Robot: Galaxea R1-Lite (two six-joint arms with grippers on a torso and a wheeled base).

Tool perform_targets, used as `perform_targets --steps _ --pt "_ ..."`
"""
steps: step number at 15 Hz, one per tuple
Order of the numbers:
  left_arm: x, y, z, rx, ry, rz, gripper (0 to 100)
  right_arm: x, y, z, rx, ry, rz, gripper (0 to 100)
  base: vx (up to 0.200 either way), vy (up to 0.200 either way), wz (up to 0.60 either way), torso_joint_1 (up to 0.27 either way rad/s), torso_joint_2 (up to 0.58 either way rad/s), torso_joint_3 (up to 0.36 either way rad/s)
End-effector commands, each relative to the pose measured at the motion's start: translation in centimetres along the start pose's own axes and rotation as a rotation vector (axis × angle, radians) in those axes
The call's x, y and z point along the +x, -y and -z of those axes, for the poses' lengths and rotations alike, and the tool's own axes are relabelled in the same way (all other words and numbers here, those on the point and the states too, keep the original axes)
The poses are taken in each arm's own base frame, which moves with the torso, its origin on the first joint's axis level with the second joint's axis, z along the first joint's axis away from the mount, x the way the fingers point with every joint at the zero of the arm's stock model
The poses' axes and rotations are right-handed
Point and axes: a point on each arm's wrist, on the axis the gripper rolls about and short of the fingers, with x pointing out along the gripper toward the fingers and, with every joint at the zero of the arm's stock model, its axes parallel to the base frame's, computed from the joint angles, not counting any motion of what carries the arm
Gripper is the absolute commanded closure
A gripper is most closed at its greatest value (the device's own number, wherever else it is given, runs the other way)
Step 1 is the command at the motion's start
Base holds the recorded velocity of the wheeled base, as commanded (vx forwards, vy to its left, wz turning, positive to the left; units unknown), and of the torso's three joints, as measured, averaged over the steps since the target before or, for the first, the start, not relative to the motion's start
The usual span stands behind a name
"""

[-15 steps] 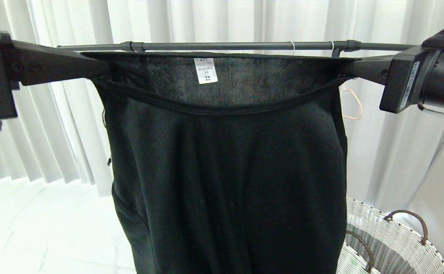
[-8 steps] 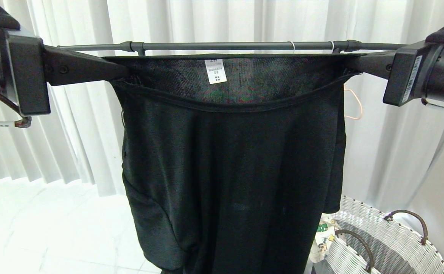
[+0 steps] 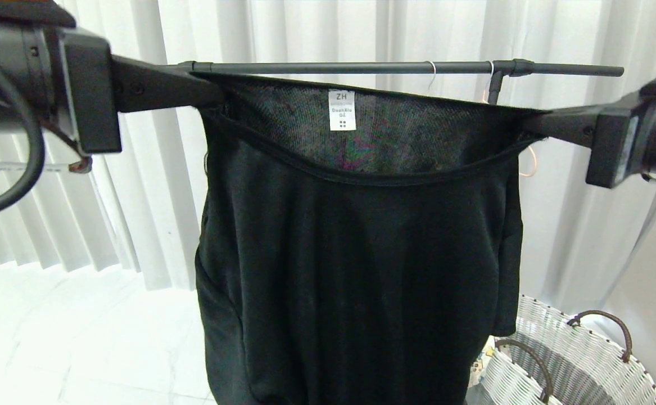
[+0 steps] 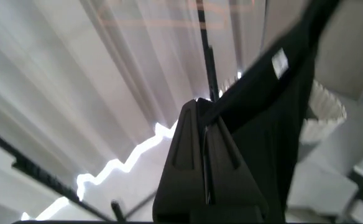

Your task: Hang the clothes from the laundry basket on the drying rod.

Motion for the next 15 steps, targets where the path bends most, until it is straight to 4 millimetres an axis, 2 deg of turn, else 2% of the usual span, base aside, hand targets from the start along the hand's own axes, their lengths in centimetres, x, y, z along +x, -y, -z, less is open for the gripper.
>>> perform_targets --steps 1,2,3,5,7,11,13,15 --pt "2.7 -0.4 -0.4 -0.007 0.001 0.014 100 -3.9 0.6 -0.2 -0.001 -0.006 -0.066 100 0.000 0.000 0.00 0.000 0.00 0.000" --pt "4.0 0.2 -0.7 -0.006 -0.001 0.054 100 -6.4 0.8 0.1 -0.006 -0.035 -0.157 100 0.000 0.000 0.00 0.000 0.00 0.000" --pt "4.7 0.7 -0.8 -0.002 -0.004 0.082 100 -7.8 0.7 0.4 -0.010 -0.051 -0.213 100 0.000 0.000 0.00 0.000 0.00 0.000" --pt "5.4 1.7 -0.8 -0.008 0.003 0.156 100 -9.2 0.1 0.7 -0.023 -0.069 -0.300 100 0.000 0.000 0.00 0.000 0.00 0.000" --pt "5.7 2.4 -0.8 -0.014 0.005 0.197 100 -9.0 -0.2 0.7 -0.026 -0.073 -0.323 100 0.000 0.000 0.00 0.000 0.00 0.000" --pt "5.4 2.6 -0.7 -0.019 0.001 0.197 100 -8.2 -0.4 1.1 -0.032 -0.101 -0.314 100 0.000 0.000 0.00 0.000 0.00 0.000" --pt "4.4 2.7 -0.4 -0.042 -0.006 0.189 100 -7.7 -0.3 1.1 -0.032 -0.103 -0.247 100 0.000 0.000 0.00 0.000 0.00 0.000" --pt "2.2 3.0 0.5 -0.054 -0.011 0.174 100 -6.2 0.0 0.7 -0.022 -0.071 -0.148 100 0.000 0.000 0.00 0.000 0.00 0.000"
